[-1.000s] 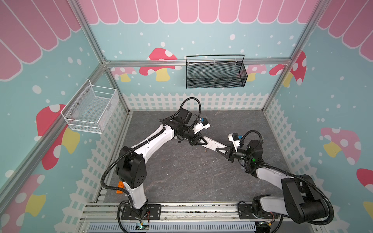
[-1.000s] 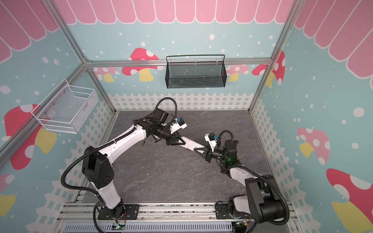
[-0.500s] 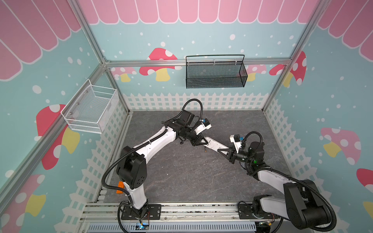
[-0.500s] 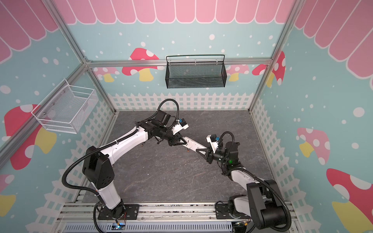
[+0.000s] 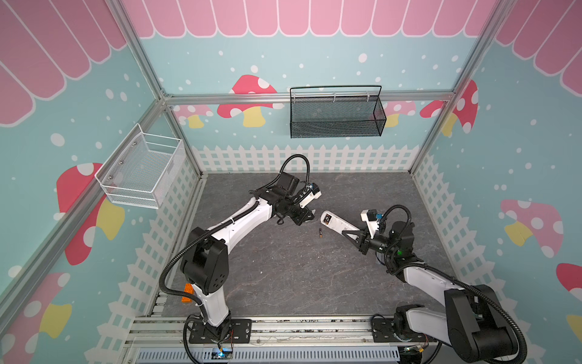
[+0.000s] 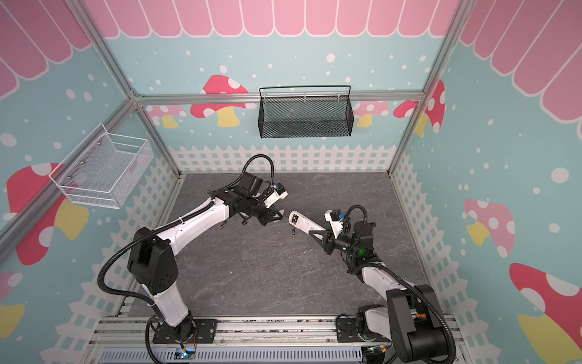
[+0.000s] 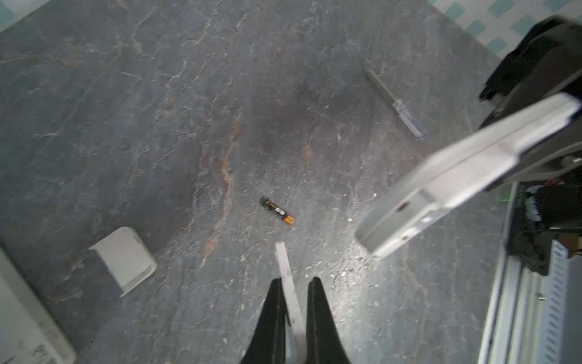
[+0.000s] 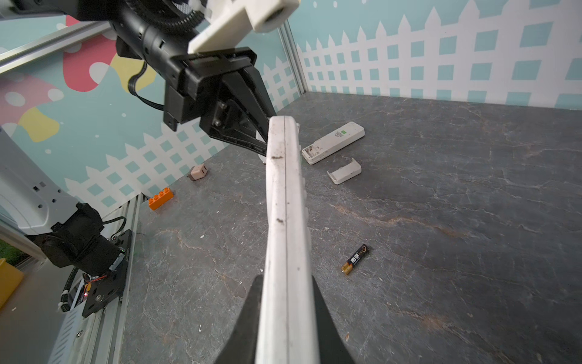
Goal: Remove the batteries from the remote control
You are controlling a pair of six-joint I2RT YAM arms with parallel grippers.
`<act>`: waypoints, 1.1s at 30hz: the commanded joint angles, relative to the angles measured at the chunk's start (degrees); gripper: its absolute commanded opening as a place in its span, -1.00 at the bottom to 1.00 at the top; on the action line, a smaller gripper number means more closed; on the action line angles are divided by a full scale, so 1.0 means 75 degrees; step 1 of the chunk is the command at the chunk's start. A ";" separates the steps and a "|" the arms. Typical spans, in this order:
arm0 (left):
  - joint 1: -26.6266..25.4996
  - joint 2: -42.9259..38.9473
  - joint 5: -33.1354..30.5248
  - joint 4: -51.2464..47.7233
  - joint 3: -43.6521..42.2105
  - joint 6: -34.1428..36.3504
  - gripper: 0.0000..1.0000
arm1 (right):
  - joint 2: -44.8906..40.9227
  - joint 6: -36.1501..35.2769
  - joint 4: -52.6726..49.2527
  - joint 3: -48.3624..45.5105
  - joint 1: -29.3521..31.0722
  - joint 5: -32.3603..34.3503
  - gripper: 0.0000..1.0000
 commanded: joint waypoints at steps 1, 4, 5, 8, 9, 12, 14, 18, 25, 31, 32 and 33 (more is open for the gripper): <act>0.0158 -0.0544 -0.0558 -0.0132 -0.0313 0.0132 -0.96 | 0.0039 -0.0113 0.0036 0.0059 -0.0110 -0.0027 -1.00; 0.0310 -0.0905 -0.1189 -0.0078 -0.0800 0.0298 -1.00 | 0.0096 -0.0165 -0.0211 0.0110 -0.0109 -0.0055 -1.00; 0.0341 -0.1038 -0.1576 0.0016 -0.1028 0.0333 -1.00 | 0.0127 -0.0203 -0.0420 0.0187 -0.0103 -0.0028 -1.00; 0.0489 -0.1464 -0.3118 0.0537 -0.1927 0.0596 -1.00 | 0.0168 -0.0368 -0.1280 0.0439 -0.0095 -0.0039 -1.00; 0.0512 -0.1544 -0.3680 0.0724 -0.2191 0.0729 -1.00 | 0.0124 -0.0391 -0.1373 0.0409 -0.0072 -0.0018 -1.00; 0.0575 -0.1786 -0.4676 0.1506 -0.3126 0.1441 -0.94 | 0.0110 -0.0471 -0.1562 0.0359 0.0061 0.0185 -1.00; 0.0692 -0.1784 -0.5162 0.1933 -0.3468 0.1581 -0.89 | 0.0188 -0.0519 -0.1741 0.0404 0.0141 0.0173 -1.00; 0.0748 -0.1563 -0.5689 0.2443 -0.3767 0.1799 -0.88 | 0.0268 -0.0597 -0.1831 0.0339 0.0322 0.0224 -1.00; 0.0279 -0.0975 -0.5168 0.2485 -0.3713 0.1601 -0.88 | 0.0309 -0.0649 -0.1981 0.0414 0.0336 0.0441 -1.00; -0.0144 -0.0269 -0.5728 0.2460 -0.3361 0.1414 -0.87 | 0.0383 -0.0716 -0.2165 0.0431 0.0335 0.0512 -1.00; -0.0123 -0.0185 -0.5739 0.2487 -0.3351 0.1406 -0.85 | 0.0429 -0.0671 -0.2159 0.0433 0.0349 0.0480 -1.00; -0.0116 -0.0110 -0.5759 0.2508 -0.3327 0.1408 -0.80 | 0.0499 -0.0612 -0.2158 0.0475 0.0357 0.0389 -1.00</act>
